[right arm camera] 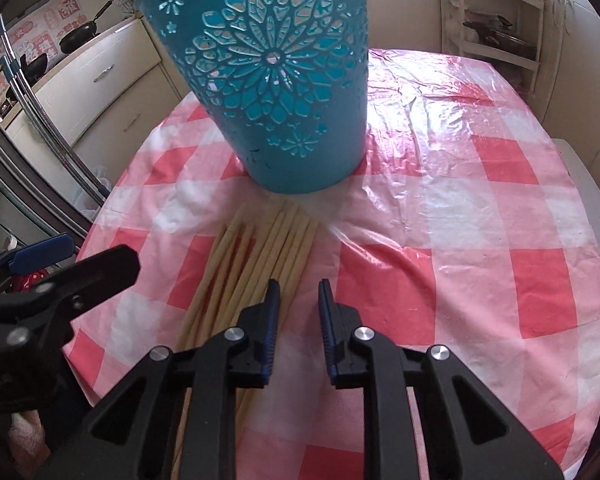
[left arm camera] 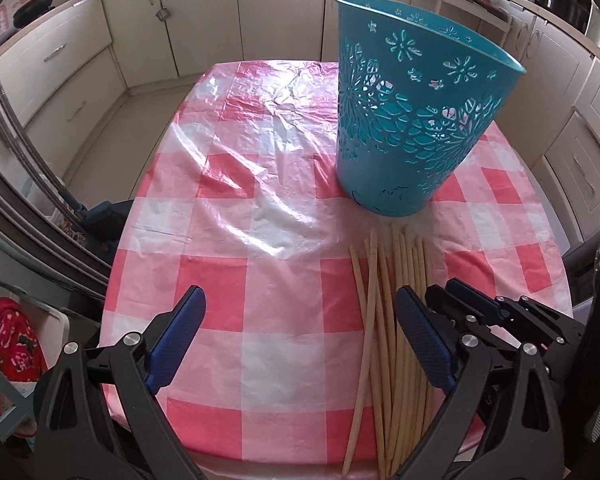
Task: Organize utensils
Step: 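Move the left tool to the wooden chopsticks and grasp one stick, then lift the stick with the left tool and drop it into the teal basket, then grasp a wooden chopstick with the right tool, then carry the stick over the teal basket and open the right tool, then return the left tool to the chopsticks and grasp another stick, then lift the stick with the left tool and drop it into the basket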
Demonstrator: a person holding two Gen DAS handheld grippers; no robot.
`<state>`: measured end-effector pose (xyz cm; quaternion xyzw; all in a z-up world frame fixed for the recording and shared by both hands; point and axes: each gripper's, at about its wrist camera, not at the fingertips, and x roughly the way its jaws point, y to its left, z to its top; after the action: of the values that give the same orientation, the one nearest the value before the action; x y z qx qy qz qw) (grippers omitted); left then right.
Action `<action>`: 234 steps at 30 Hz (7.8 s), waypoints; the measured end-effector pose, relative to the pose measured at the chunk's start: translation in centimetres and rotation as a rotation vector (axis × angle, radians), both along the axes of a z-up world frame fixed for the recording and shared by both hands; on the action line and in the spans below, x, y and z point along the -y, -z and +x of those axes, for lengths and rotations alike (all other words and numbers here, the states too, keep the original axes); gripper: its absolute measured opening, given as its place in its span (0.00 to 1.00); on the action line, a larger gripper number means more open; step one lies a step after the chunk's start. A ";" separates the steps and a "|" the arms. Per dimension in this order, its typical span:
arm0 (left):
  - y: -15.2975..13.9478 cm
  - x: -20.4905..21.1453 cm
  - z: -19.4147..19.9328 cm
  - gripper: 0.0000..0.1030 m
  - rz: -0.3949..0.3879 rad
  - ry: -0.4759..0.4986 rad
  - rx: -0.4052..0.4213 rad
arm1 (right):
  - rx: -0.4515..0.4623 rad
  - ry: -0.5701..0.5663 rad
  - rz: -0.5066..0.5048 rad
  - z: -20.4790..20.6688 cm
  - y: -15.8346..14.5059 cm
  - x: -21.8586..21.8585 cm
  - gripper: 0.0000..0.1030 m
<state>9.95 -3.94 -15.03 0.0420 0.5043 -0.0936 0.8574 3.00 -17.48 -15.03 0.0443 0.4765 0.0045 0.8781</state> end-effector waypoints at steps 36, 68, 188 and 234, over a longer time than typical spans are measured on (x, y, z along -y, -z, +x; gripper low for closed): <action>3.7 -1.1 3.9 0.12 -0.188 0.046 -0.185 | -0.060 -0.088 0.123 1.7 1.0 -0.5 0.10; -20.6 -0.9 4.7 0.05 -0.570 0.078 0.633 | -0.024 -0.108 0.195 1.0 1.3 2.3 0.07; 3.4 -0.8 -0.3 0.66 -0.003 -0.004 -0.010 | 0.013 -0.030 0.097 -1.1 0.6 2.1 0.09; -4.9 -2.0 -2.2 0.05 -0.254 0.145 0.140 | 0.011 -0.059 0.101 0.2 0.9 2.4 0.09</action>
<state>7.76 -1.94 -10.15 -0.0240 0.4229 -0.2153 0.8799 3.24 -19.88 -15.95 0.0747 0.4719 0.0547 0.8768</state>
